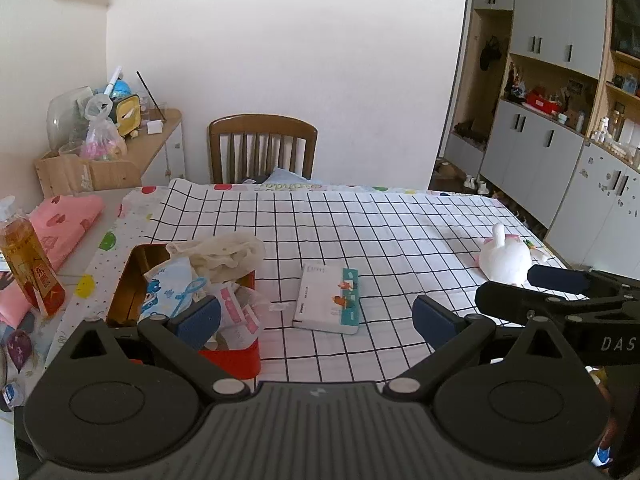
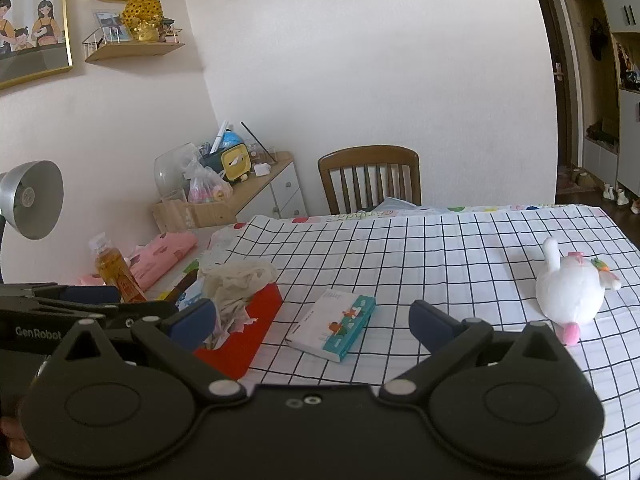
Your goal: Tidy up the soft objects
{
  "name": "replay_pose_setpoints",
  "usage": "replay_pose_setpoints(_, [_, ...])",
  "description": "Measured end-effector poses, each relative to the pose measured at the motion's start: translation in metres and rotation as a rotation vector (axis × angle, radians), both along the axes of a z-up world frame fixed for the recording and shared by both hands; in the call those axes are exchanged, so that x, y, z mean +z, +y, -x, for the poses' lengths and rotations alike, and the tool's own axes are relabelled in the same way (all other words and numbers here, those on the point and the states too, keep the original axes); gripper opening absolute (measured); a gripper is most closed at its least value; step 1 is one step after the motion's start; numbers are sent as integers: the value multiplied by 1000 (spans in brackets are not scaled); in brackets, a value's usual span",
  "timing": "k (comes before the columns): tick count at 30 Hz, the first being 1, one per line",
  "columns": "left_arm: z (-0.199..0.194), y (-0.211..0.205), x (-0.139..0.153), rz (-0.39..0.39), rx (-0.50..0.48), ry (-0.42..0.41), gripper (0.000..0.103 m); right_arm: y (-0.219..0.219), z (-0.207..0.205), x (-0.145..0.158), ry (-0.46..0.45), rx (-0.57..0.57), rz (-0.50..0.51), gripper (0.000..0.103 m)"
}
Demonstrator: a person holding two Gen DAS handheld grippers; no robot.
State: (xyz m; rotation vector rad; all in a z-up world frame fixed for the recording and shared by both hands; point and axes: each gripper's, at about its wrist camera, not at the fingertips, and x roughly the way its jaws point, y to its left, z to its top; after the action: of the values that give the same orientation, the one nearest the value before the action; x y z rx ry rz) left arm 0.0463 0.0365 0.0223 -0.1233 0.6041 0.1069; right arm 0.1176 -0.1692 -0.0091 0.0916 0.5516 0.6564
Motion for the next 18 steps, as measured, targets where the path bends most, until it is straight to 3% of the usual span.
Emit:
replay_pose_setpoints(7, [-2,3,-3,29,16,10,103,-3,0,-1,6,6,-2,103])
replay_pose_setpoints(18, [-2,1,-5,14,38,18,103,-3,-1,-1,-2,16,8,103])
